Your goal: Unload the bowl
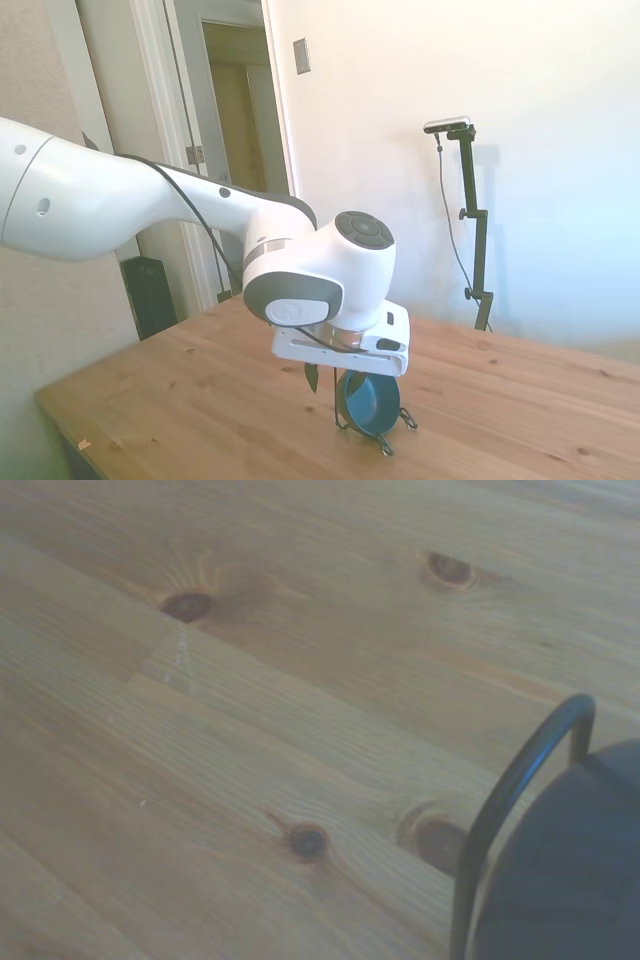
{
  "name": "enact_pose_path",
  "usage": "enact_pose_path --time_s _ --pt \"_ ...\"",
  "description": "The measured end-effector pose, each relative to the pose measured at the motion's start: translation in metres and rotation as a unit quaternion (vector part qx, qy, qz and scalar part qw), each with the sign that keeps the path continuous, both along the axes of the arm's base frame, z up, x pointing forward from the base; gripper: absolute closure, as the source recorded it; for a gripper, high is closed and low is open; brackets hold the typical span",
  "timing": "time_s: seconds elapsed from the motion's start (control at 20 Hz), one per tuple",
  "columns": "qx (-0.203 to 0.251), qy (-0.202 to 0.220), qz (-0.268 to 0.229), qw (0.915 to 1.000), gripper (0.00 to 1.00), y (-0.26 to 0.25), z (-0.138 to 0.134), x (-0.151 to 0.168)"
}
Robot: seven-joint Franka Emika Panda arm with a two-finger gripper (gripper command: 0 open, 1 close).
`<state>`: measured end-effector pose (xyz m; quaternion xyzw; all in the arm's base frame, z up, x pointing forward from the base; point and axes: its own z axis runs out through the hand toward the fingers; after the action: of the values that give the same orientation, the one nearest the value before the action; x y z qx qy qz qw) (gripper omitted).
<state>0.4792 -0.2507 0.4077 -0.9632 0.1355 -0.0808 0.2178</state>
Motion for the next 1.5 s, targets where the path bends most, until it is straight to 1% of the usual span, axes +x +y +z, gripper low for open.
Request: enact_pose_path --time_s 0.1,0.4,0.65,0.95,1.05,1.2,1.35,1.5 --pt "0.0 0.001 -0.001 1.0 1.0 -0.001 -0.002 0.001" --pt "0.0 -0.003 -0.005 1.0 1.0 -0.008 0.005 0.001" --pt "0.005 0.002 -0.006 1.0 1.0 -0.012 0.003 0.003" --pt "0.004 -0.007 -0.02 0.9998 1.0 -0.021 0.016 -0.001" --pt "0.004 -0.013 -0.033 0.9994 1.0 -0.022 0.028 -0.009" --pt "0.0 -0.014 -0.052 0.9986 1.0 -0.011 0.048 -0.033" --pt "-0.01 -0.005 -0.061 0.9981 1.0 0.014 0.061 -0.059" --pt "-0.02 0.007 -0.073 0.9971 1.0 0.051 0.062 -0.077"
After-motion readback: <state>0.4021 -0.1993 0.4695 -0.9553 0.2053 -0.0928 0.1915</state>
